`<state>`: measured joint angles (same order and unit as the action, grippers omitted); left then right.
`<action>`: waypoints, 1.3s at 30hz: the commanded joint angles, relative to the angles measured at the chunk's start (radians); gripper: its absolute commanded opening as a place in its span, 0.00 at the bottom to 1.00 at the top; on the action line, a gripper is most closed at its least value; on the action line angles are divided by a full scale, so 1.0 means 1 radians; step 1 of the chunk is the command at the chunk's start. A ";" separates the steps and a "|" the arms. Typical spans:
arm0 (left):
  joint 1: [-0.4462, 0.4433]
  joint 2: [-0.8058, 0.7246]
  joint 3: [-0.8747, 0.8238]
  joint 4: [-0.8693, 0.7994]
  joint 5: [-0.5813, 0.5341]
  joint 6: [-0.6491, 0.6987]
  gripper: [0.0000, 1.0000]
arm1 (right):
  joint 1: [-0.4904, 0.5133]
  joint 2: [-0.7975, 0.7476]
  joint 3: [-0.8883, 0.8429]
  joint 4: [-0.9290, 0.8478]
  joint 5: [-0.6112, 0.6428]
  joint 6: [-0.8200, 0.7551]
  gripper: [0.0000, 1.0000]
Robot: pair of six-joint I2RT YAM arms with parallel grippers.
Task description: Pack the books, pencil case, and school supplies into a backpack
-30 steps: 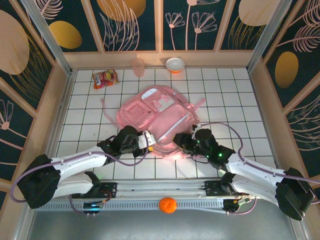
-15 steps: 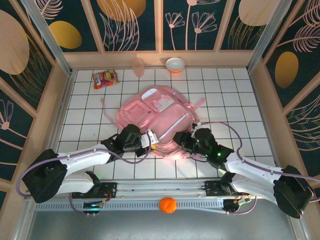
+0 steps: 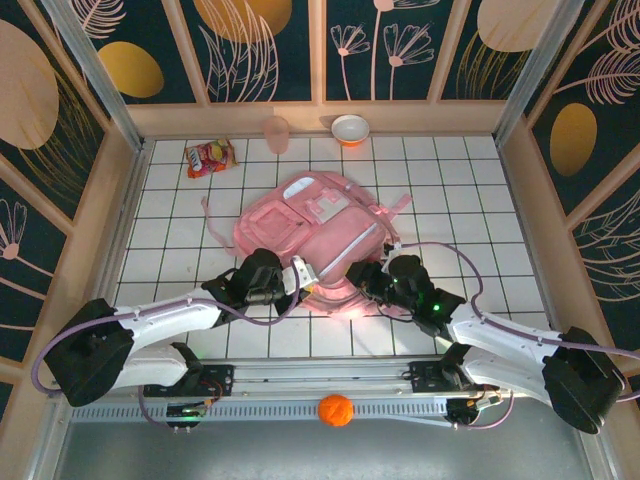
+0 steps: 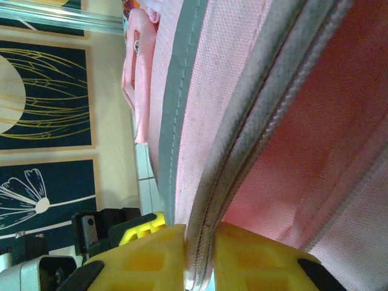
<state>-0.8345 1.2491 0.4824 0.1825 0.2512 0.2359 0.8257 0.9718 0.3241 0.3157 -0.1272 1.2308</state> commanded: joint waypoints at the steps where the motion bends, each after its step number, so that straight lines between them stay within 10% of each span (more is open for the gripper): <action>1: -0.011 -0.007 -0.005 0.113 0.052 -0.077 0.00 | 0.000 0.006 0.002 0.062 0.017 -0.002 0.15; 21: -0.152 0.087 0.088 0.225 0.209 -0.155 0.00 | 0.018 0.107 0.047 0.113 0.021 -0.019 0.05; 23: -0.152 0.071 0.088 0.212 0.176 -0.146 0.13 | 0.011 0.088 0.056 0.068 0.030 -0.047 0.05; 31: -0.111 -0.148 0.006 0.064 -0.138 0.241 0.61 | -0.155 0.005 0.100 -0.143 -0.134 -0.228 0.05; 39: -0.020 -0.127 0.065 -0.054 -0.163 0.639 0.66 | -0.270 0.036 0.155 -0.229 -0.236 -0.370 0.05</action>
<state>-0.8600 1.0809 0.5072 0.2031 0.1226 0.6617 0.5896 0.9985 0.4358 0.1097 -0.3222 0.9524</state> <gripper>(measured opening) 0.660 0.049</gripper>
